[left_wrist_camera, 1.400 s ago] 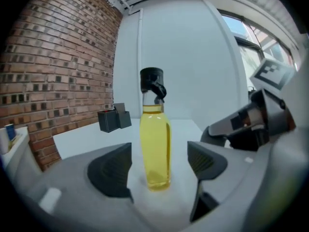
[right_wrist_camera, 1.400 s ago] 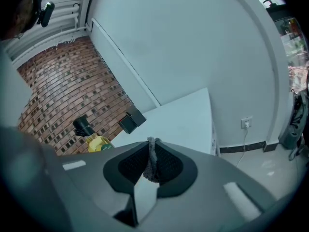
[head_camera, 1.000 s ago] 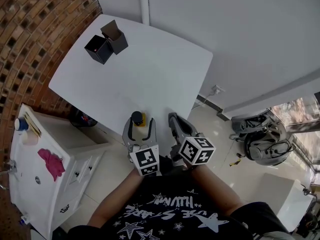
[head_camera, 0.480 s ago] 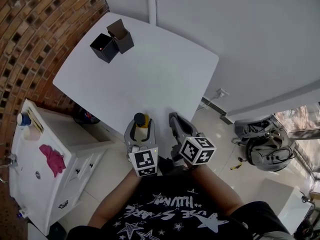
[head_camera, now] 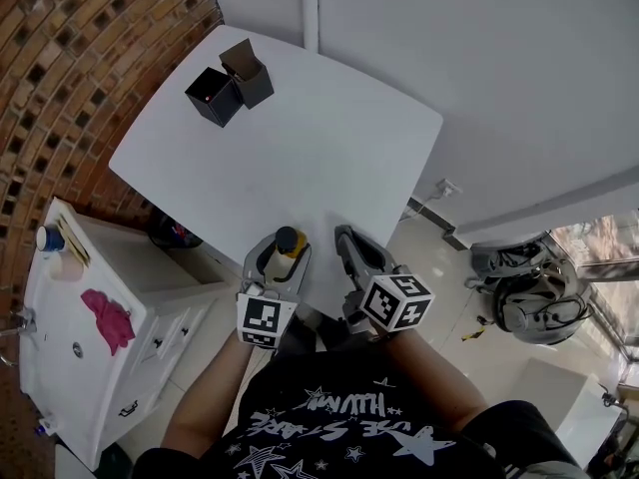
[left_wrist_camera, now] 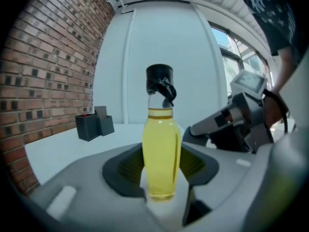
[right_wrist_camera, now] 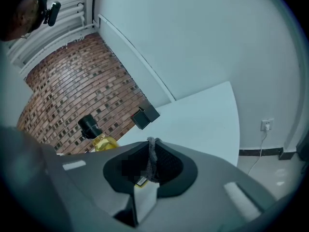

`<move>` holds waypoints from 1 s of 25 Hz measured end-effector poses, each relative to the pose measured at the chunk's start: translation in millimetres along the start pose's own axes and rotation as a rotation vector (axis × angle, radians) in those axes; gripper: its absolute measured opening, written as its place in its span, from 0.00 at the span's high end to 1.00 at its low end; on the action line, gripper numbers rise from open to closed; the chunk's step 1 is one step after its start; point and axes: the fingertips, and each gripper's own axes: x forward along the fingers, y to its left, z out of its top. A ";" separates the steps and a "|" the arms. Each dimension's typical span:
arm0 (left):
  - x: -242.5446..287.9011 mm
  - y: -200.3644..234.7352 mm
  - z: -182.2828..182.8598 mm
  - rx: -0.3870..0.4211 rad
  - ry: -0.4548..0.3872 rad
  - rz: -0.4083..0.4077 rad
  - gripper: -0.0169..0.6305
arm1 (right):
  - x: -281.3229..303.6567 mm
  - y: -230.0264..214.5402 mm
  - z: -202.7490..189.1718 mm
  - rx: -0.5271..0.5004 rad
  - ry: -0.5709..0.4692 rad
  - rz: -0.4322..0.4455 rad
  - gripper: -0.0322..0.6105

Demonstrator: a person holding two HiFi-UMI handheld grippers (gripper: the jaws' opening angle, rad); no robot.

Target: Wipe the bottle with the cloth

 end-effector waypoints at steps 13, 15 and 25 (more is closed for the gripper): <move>-5.8 -16.4 0.1 0.086 -0.003 -0.301 0.66 | 4.7 22.4 19.8 -0.013 -0.042 0.034 0.89; -8.8 -19.5 -0.7 0.096 0.001 -0.356 0.66 | 4.8 29.2 22.4 -0.008 -0.046 0.055 0.89; -8.6 -23.5 -0.6 0.129 0.008 -0.378 0.64 | 5.2 54.3 23.4 0.005 -0.029 0.145 0.89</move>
